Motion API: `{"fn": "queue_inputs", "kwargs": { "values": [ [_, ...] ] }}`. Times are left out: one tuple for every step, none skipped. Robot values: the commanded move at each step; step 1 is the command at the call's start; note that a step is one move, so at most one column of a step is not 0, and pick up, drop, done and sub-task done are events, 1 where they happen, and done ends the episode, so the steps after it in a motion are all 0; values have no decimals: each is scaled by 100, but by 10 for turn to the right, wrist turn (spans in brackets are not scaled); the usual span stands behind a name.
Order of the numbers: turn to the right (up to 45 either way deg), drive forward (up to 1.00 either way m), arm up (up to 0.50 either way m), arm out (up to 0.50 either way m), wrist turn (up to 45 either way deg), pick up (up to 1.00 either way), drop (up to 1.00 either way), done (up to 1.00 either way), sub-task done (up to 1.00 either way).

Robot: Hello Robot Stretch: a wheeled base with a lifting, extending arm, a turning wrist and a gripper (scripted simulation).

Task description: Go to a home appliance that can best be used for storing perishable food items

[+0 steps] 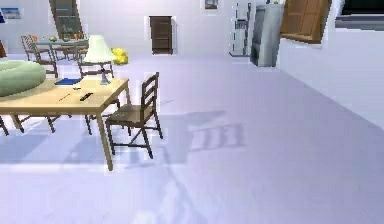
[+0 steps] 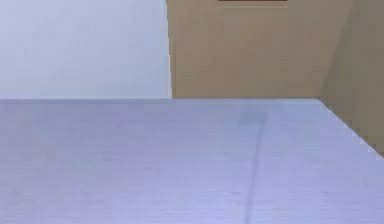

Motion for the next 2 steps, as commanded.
{"fn": "queue_inputs", "kwargs": {
  "values": [
    [150,0,0,0,0,0,0,0,0],
    [0,100,0,0,0,0,0,0,0]
  ]
}}
